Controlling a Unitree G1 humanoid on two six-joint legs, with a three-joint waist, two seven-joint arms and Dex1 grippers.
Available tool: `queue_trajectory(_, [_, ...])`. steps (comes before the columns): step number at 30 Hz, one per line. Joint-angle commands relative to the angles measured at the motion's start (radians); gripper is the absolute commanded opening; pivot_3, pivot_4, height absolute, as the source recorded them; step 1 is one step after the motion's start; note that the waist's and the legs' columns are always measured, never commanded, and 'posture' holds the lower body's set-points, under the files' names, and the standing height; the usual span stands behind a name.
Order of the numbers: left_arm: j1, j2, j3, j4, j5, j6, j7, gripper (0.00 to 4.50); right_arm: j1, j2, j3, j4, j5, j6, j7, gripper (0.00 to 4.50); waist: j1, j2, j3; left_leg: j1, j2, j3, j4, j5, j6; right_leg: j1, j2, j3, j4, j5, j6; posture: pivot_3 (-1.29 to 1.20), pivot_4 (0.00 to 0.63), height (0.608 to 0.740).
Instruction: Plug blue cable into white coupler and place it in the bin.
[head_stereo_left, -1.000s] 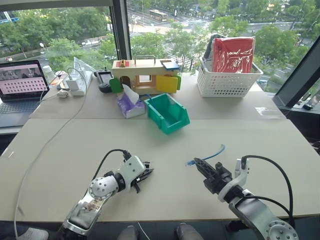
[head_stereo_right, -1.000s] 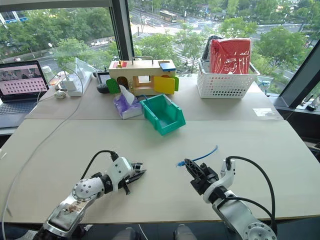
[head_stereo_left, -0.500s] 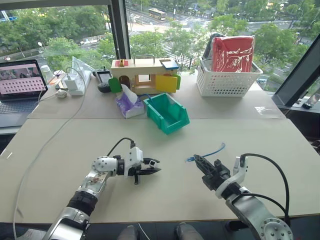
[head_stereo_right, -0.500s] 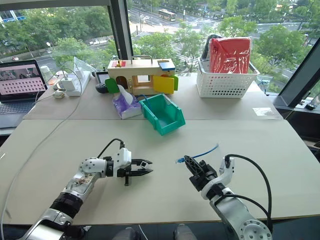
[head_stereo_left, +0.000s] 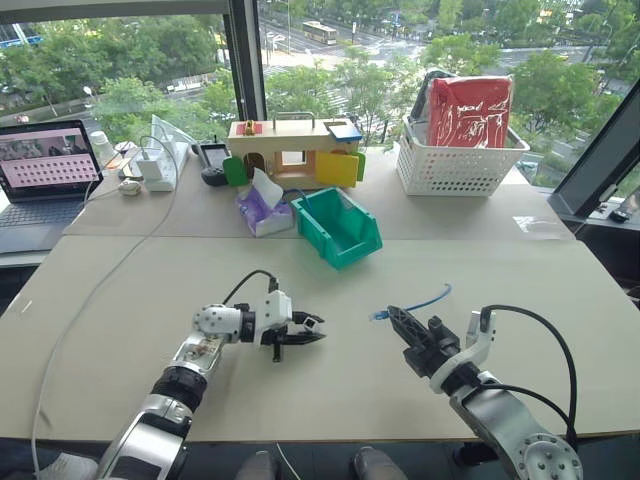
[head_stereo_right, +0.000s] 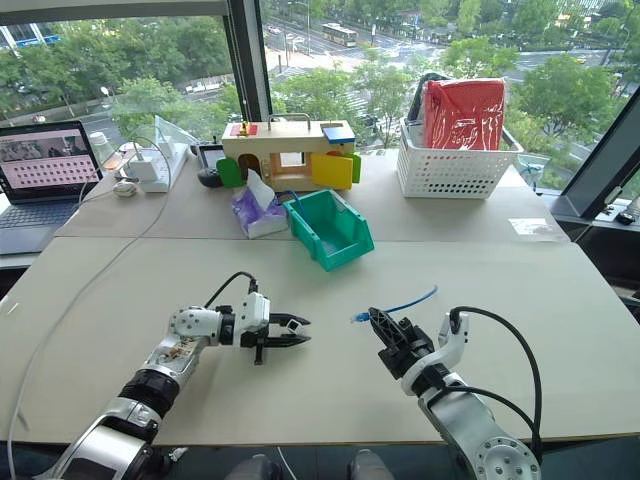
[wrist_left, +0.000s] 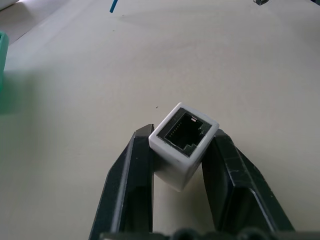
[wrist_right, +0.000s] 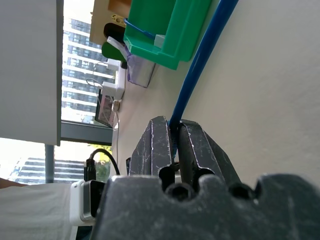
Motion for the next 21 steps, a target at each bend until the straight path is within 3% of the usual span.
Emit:
queue_trajectory(1, [-0.007,-0.021,-0.009,0.03,0.019,0.022,-0.003,2.95,-0.012,0.003,-0.028,-0.017,0.005,-0.016,0.011,0.0,0.001,0.0,0.0,0.0,0.0,0.0,0.0,0.0,0.0,0.0,0.0,0.0,0.0,0.0,0.0,0.0,0.15,0.715])
queue_trajectory(5, [-0.009,-0.019,-0.005,0.017,0.019,0.034,-0.013,4.4,-0.013,0.005,-0.029,-0.017,0.004,-0.017,0.01,0.0,0.002,0.0,0.0,0.0,-0.001,0.0,0.0,0.0,0.0,0.0,-0.001,0.0,0.0,0.0,0.0,0.0,0.15,0.715])
queue_trajectory(13, [0.043,0.006,0.007,-0.078,0.014,0.147,0.015,4.46,-0.018,0.009,-0.027,-0.008,0.009,-0.014,0.011,0.0,-0.005,0.0,0.0,0.0,0.0,0.0,0.0,0.0,0.0,0.0,-0.001,0.0,0.0,0.0,0.0,0.0,0.15,0.715])
queue_trajectory(21, [0.259,0.072,0.099,-0.492,-0.091,0.41,0.12,4.46,-0.005,0.009,-0.026,-0.025,0.011,-0.008,0.007,0.0,-0.017,0.001,0.0,-0.001,0.003,-0.001,-0.002,0.0,0.0,-0.002,-0.001,0.0,0.0,0.001,-0.004,0.0,0.15,0.715])
